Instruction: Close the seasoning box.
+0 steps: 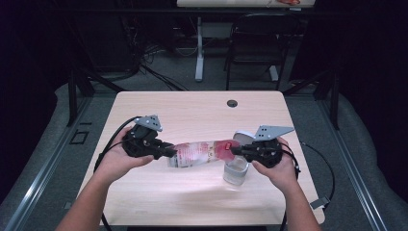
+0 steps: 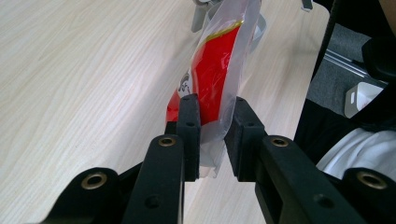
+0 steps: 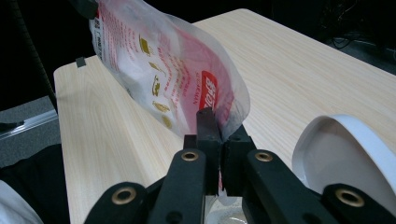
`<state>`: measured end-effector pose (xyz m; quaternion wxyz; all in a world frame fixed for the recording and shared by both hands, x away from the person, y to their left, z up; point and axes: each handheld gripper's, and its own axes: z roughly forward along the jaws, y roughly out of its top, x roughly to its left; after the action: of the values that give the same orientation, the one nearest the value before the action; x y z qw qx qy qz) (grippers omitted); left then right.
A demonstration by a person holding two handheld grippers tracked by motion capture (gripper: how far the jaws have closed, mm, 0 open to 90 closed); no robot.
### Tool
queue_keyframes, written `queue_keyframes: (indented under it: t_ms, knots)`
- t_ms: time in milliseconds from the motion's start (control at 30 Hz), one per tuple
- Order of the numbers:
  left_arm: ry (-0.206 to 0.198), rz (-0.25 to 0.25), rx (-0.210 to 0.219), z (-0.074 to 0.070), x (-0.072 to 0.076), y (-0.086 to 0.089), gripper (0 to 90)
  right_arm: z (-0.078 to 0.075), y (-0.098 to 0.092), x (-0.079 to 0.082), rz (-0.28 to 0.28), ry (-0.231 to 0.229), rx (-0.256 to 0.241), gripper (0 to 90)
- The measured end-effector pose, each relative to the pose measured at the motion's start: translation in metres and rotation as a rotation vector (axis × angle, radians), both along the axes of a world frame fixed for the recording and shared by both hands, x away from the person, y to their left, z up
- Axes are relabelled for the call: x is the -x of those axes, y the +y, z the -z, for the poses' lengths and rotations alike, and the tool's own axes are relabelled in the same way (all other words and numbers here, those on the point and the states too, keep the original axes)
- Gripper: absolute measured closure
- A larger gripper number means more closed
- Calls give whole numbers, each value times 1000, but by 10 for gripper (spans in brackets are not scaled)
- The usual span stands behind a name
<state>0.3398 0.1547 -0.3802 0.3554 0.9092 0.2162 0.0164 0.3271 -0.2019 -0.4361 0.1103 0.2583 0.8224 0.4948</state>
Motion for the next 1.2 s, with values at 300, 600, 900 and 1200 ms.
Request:
queue_keyframes:
  t_ms: [300, 600, 900, 1200]
  knots:
    - [-5, 1, 4, -3, -2, -2, 771, 1, -1, -1, 4, 2, -6, 886]
    - [-4, -2, 10, -5, -3, -3, 771, 2, -2, -1, 5, 2, -5, 888]
    - [-3, 4, 6, -7, -4, -4, 769, 2, -3, -1, 10, 2, -11, 890]
    - [-7, 5, 2, -10, -5, -6, 769, 3, -4, -2, 14, 4, -15, 891]
